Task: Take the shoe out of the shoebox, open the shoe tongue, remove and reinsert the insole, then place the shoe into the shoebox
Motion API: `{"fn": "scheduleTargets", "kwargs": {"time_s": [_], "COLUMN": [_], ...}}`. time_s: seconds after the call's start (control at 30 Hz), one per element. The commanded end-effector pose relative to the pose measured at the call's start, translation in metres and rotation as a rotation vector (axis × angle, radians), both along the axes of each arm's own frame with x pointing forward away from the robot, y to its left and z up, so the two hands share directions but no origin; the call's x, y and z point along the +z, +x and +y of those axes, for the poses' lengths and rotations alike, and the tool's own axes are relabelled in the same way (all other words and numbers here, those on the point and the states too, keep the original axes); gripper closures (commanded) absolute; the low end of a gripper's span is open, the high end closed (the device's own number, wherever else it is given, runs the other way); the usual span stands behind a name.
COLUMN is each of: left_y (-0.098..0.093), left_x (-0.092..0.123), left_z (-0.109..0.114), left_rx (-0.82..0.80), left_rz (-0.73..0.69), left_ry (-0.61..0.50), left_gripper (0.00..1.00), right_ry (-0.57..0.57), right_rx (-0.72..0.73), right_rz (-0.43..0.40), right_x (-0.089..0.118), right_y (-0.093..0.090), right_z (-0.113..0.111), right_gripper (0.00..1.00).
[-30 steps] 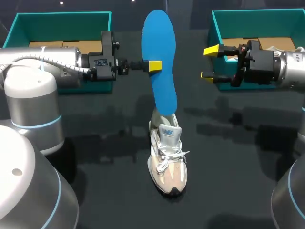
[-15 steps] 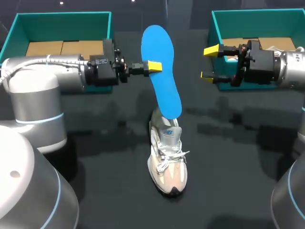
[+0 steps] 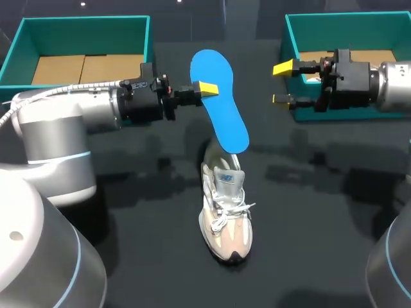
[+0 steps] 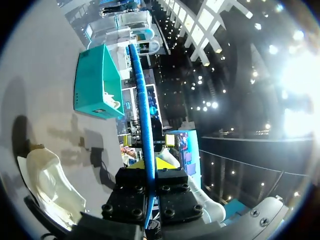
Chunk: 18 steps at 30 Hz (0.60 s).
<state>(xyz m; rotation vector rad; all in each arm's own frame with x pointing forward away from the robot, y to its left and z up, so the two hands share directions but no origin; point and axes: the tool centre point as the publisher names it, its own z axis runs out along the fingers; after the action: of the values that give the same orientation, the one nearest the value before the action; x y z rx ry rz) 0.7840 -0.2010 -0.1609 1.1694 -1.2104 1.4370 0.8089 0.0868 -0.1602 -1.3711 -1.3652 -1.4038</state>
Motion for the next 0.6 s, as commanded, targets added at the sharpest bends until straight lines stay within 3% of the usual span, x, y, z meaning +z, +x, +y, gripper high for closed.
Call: {"fn": "scheduleTargets", "kwargs": {"time_s": [0.03, 0.23, 0.6], "left_y": [-0.002, -0.001, -0.001], "left_x": [0.002, 0.001, 0.001], "left_z": [-0.002, -0.003, -0.003], "left_rx": [0.016, 0.019, 0.019], "left_rz": [0.021, 0.053, 0.053], "left_ry": [0.008, 0.012, 0.012], "left_gripper": [1.0, 1.0, 1.0], "right_ry": [-0.173, -0.412, -0.838], "right_rx": [-0.013, -0.022, -0.034], "right_rz": [-0.003, -0.025, 0.006], "right_x": [0.028, 0.051, 0.084], "right_y": [-0.006, -0.009, -0.017], "right_z": [-0.003, 0.003, 0.031], "right_gripper": [0.0, 0.0, 0.0]}}
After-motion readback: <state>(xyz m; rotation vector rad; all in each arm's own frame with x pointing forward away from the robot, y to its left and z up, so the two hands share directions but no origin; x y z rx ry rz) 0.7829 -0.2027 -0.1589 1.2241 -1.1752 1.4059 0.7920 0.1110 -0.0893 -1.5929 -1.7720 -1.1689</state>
